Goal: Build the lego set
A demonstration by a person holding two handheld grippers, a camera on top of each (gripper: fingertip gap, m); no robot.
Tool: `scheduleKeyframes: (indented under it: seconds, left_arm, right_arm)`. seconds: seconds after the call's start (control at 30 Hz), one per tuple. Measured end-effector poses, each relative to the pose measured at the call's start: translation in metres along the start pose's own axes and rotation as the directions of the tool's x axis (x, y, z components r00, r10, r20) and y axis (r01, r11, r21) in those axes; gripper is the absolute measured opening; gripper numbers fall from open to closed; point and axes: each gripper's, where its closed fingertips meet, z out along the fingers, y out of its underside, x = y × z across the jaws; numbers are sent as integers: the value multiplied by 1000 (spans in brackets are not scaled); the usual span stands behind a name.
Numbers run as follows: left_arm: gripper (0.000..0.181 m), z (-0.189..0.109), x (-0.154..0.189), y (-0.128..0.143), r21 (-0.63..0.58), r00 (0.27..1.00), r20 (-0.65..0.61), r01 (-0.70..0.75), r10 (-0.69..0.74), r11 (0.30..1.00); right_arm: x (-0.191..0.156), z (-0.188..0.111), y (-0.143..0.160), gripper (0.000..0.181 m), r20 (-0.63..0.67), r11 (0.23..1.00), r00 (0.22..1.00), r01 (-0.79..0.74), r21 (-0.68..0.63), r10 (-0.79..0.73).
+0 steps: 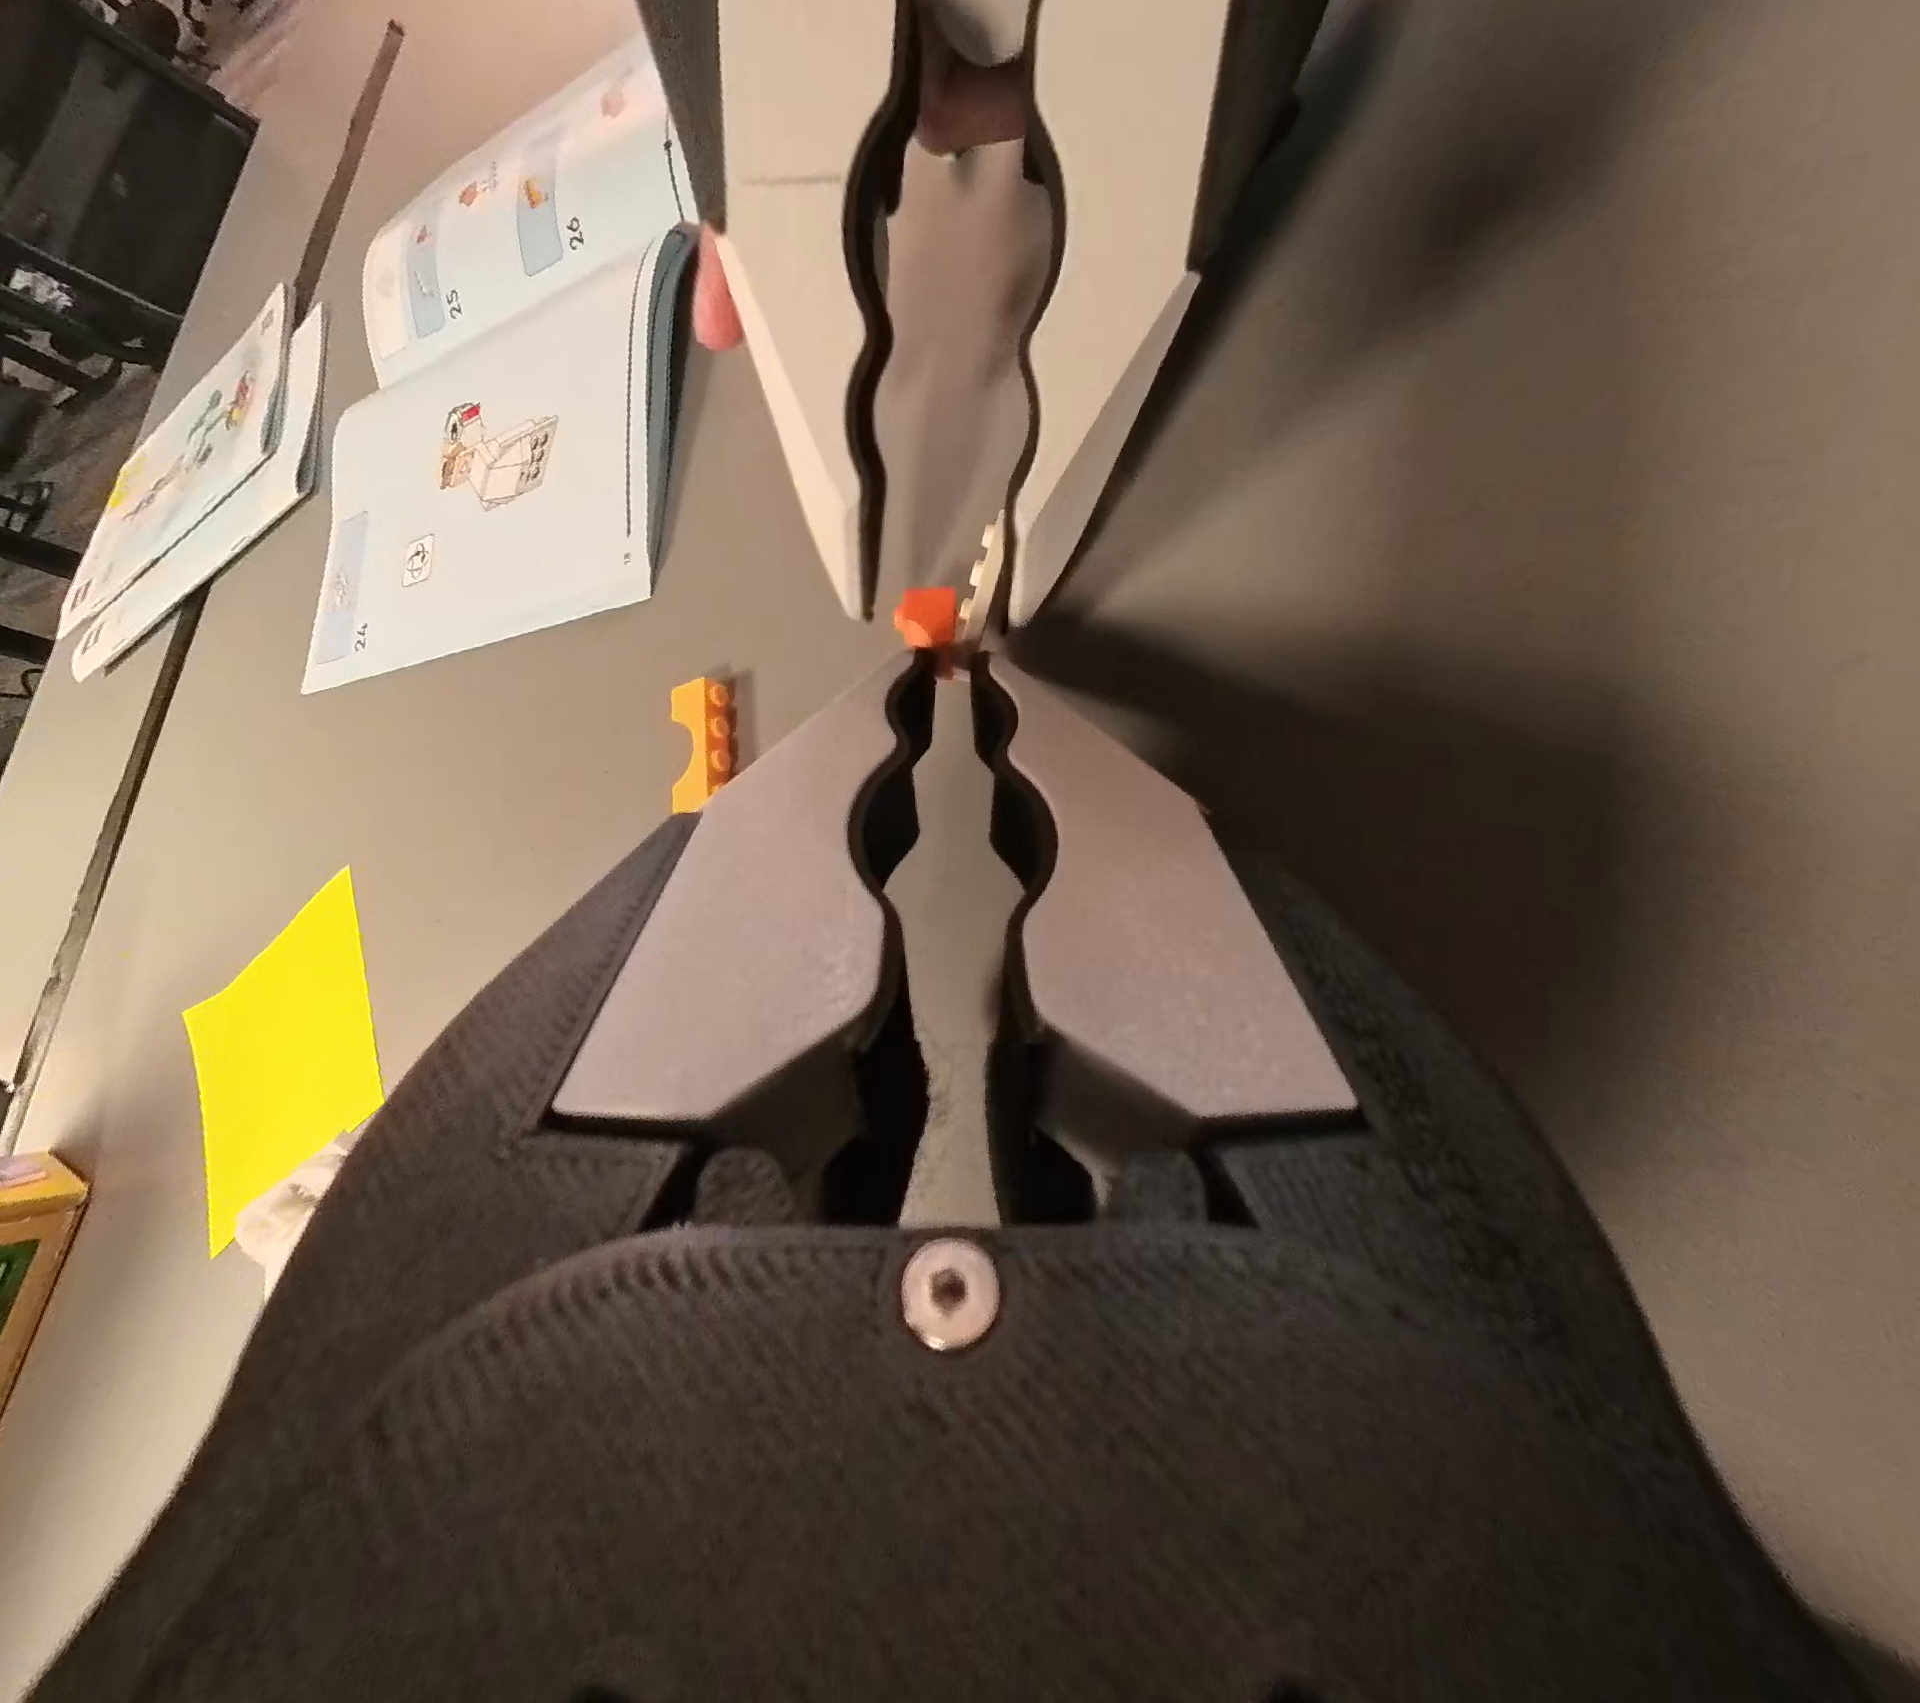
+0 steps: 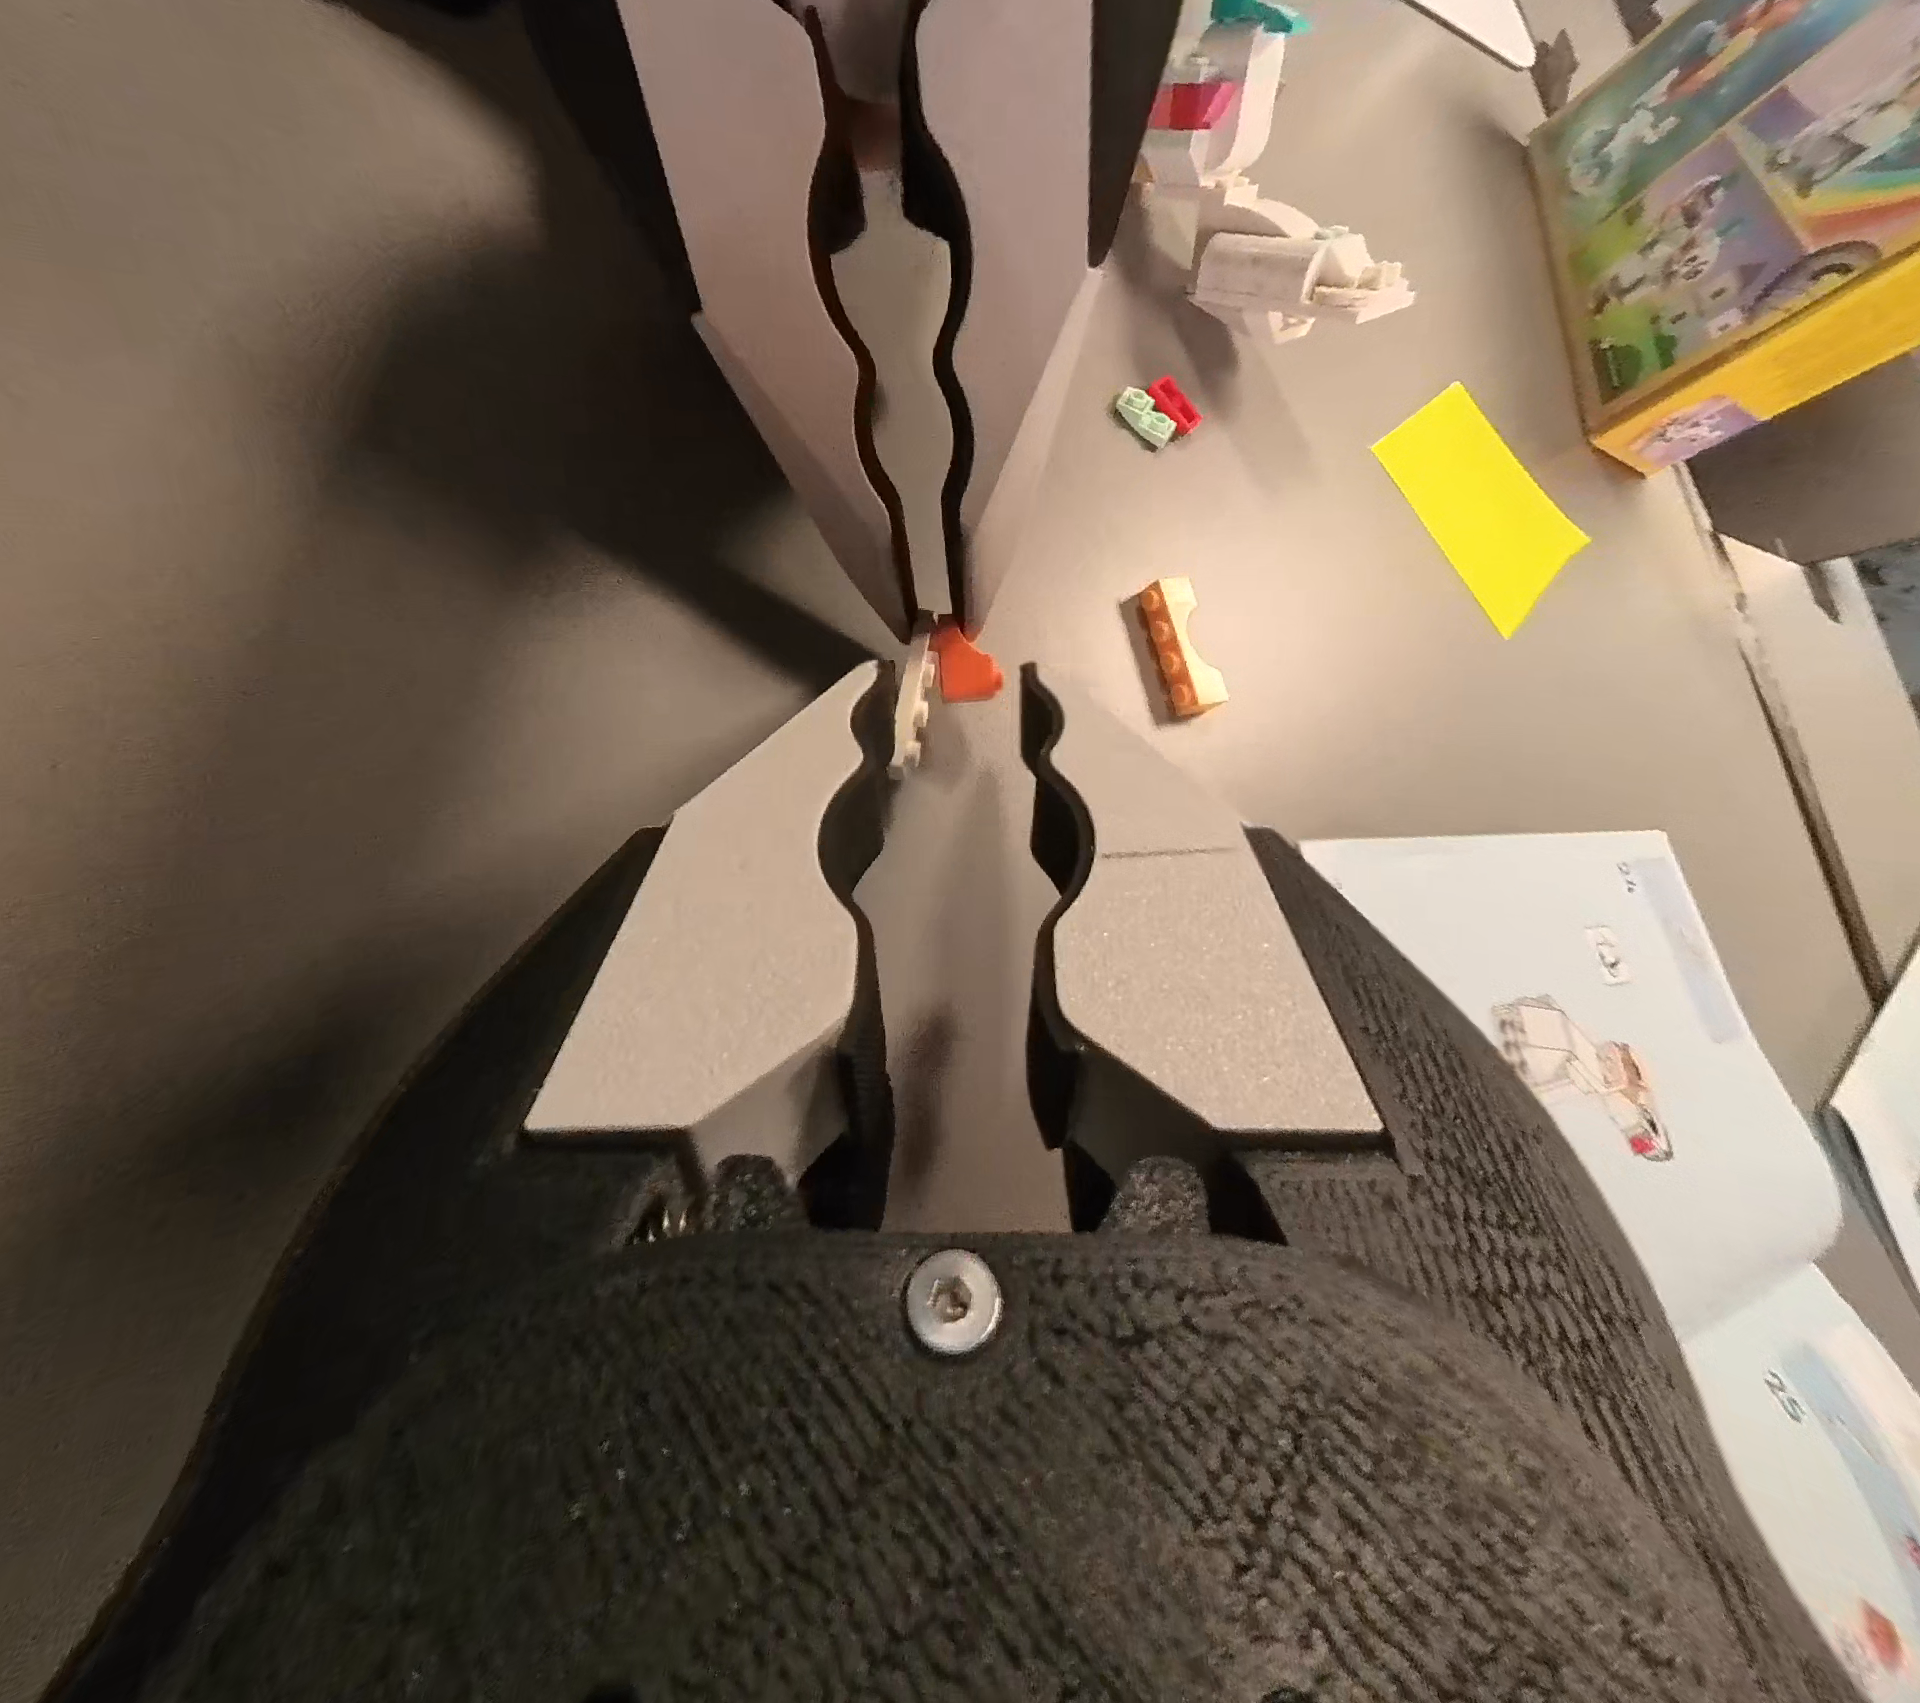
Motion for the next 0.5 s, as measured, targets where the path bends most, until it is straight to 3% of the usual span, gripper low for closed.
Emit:
scheduleKeyframes:
  seconds: [0.03, 0.33, 0.5]
  left_arm:
    - [6, 0, 0, 0, 0, 1000, 2, -1, 1, 1000]
    - [6, -1, 0, 0, 8, 1000, -3, -16, 16, 1000]
    - [6, -2, 1, 0, 11, 1000, -7, -15, 15, 1000]
  right_arm:
    - [0, 1, 0, 19, 6, 1000, 1000, -10, -4, 10]
    - [-3, 3, 2, 17, 57, 993, 992, -114, -27, 116]
    - [-2, 2, 1, 15, 29, 996, 995, -91, -22, 92]
